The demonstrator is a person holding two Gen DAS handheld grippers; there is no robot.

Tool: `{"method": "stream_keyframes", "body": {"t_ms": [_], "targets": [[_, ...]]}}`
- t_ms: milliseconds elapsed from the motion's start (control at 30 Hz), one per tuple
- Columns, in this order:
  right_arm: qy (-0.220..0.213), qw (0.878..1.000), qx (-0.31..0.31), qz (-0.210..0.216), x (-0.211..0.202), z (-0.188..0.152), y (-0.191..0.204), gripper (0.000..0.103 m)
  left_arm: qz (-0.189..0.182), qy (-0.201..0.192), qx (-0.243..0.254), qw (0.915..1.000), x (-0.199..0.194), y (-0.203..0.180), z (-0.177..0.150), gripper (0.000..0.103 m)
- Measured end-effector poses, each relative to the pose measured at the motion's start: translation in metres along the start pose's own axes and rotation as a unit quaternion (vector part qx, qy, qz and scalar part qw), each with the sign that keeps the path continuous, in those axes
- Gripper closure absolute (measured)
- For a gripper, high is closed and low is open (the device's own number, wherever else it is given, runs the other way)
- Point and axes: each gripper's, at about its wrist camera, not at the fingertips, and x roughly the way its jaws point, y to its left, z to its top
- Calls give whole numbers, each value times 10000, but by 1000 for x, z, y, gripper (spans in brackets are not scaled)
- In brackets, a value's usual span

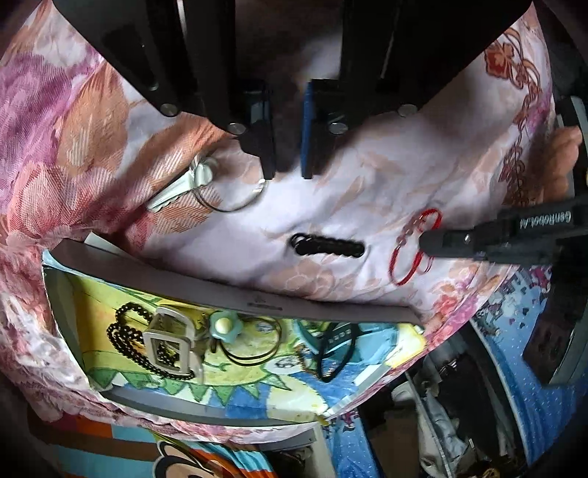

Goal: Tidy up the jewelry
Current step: 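Grasp the red bead bracelet with the left tool while the right tool reaches toward the key ring, then carry the red bracelet into the tray with the left tool while the right tool carries the key ring in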

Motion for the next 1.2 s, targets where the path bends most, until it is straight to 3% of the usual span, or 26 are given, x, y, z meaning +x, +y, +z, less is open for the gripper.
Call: {"method": "stream_keyframes", "body": {"t_ms": [100,567,867,967,1200], "targets": [[10,9999,149,-26,2,2,-6,78,56,15,-17,10000,1,2,0,99],[151,9988,-6,-458,17,18,-20,78,28,-56,2,10000,3,-1,0,99],[76,9988,479,102,30,25,-42,80,65,-13,-83,9999,10,0,4,99],[68,9976,612,319,33,24,-45,97,56,-38,-45,10000,10,-2,3,99],[-36,9960,703,544,27,17,-41,99,-171,-430,28,9989,-8,-7,7,99]]}}
